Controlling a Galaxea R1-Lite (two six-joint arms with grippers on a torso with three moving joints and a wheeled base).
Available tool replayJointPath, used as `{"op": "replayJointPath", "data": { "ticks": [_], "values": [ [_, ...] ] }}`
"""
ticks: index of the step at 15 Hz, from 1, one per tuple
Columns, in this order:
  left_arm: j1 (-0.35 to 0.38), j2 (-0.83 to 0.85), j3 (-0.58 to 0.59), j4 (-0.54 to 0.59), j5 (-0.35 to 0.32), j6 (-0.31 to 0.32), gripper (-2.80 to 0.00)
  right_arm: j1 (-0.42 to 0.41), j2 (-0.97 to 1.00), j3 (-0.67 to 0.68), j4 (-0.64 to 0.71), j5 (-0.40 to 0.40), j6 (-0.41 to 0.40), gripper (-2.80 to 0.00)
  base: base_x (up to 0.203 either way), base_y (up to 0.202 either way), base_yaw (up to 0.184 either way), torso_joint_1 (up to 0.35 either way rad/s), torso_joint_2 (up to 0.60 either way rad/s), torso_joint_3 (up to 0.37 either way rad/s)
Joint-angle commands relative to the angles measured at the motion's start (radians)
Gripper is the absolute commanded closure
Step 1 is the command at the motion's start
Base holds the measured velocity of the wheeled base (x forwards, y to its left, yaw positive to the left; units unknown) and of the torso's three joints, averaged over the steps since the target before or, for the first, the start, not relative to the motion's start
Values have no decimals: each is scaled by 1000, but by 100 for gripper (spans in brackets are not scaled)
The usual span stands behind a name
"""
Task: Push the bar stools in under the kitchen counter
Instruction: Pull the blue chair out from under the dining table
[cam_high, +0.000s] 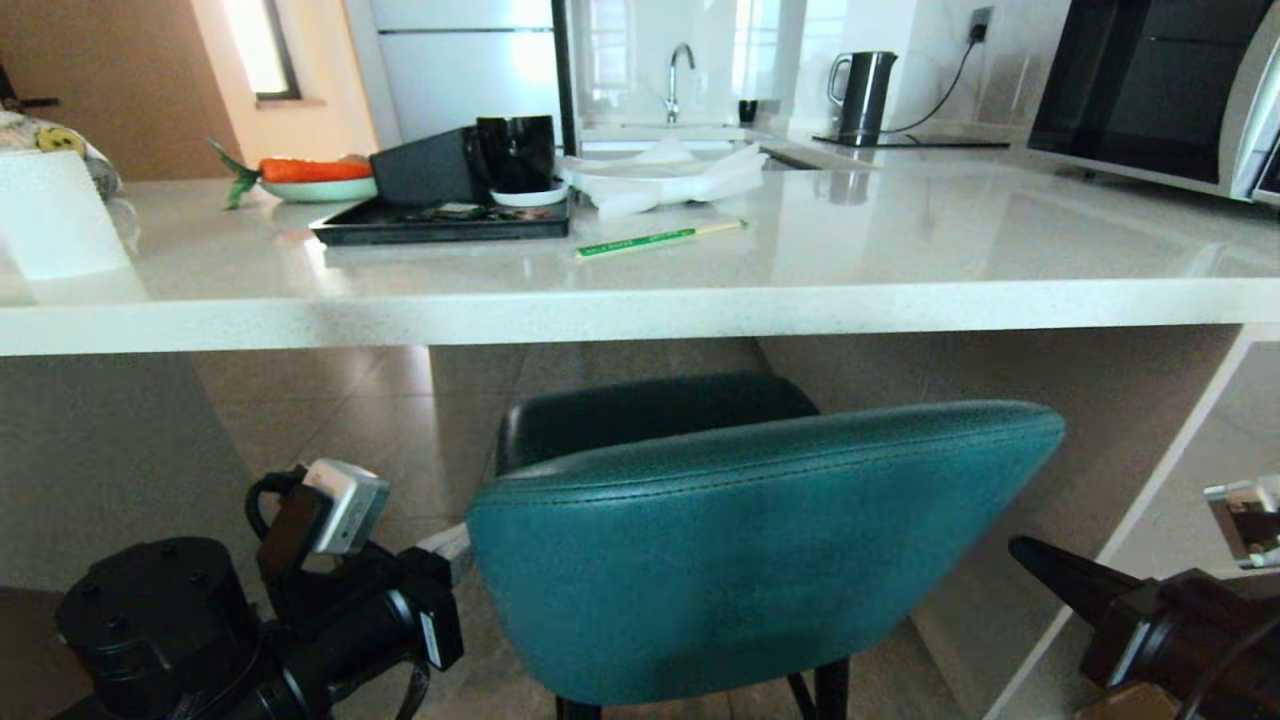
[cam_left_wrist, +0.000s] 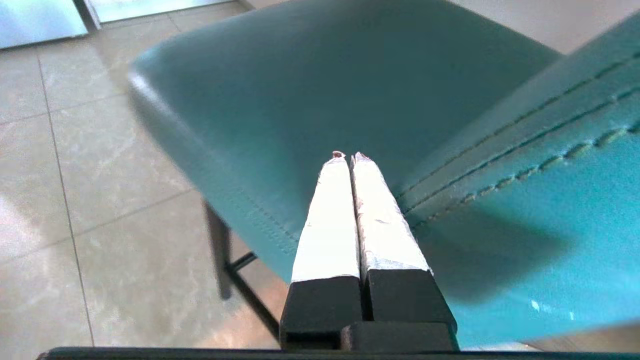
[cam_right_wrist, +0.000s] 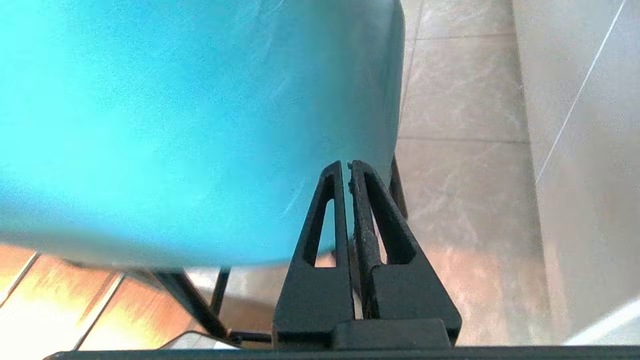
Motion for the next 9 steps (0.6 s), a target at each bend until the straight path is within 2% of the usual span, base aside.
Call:
{"op": "replayJointPath", "data": {
  "ticks": [1, 9],
  "values": [
    [-1, -5, -1, -9, 1, -1, 0, 1, -4, 12, -7, -4, 0, 0, -201, 0, -2, 7, 4, 2],
    [1, -5, -4, -9, 3, -1, 0, 29, -10, 8, -8, -27, -2, 0, -196, 0, -2, 2, 1, 3]
  ]
}}
